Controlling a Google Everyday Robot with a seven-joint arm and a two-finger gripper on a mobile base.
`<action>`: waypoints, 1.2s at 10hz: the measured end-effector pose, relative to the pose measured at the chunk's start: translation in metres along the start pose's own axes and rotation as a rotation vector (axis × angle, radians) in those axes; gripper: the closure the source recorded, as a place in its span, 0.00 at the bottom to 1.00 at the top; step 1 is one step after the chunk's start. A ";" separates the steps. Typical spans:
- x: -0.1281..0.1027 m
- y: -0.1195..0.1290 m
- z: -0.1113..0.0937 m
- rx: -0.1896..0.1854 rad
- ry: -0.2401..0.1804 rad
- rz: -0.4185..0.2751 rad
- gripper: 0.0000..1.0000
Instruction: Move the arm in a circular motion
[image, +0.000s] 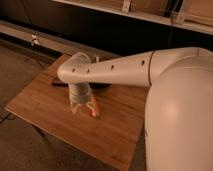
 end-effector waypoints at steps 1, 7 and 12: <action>0.000 0.000 0.000 0.000 0.000 0.000 0.35; -0.023 -0.014 -0.019 0.111 -0.028 -0.008 0.35; -0.079 0.009 -0.050 0.206 -0.088 -0.114 0.35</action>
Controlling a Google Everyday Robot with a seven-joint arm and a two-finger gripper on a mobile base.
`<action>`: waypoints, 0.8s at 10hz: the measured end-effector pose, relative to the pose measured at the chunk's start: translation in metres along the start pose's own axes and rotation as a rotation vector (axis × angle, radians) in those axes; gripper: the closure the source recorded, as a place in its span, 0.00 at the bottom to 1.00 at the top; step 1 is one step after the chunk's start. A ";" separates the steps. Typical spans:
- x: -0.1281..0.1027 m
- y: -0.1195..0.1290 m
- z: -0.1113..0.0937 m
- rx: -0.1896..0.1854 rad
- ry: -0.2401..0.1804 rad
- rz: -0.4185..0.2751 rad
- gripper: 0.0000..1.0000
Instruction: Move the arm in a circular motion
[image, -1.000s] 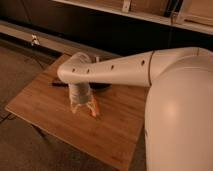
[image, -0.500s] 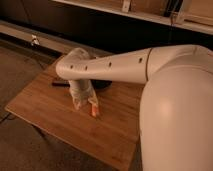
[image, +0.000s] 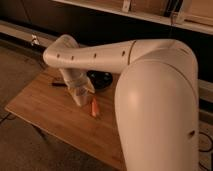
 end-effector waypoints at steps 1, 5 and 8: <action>-0.010 0.009 -0.002 0.011 -0.003 -0.028 0.35; -0.022 0.074 -0.006 -0.011 0.002 -0.142 0.35; 0.005 0.095 -0.016 -0.003 0.039 -0.192 0.35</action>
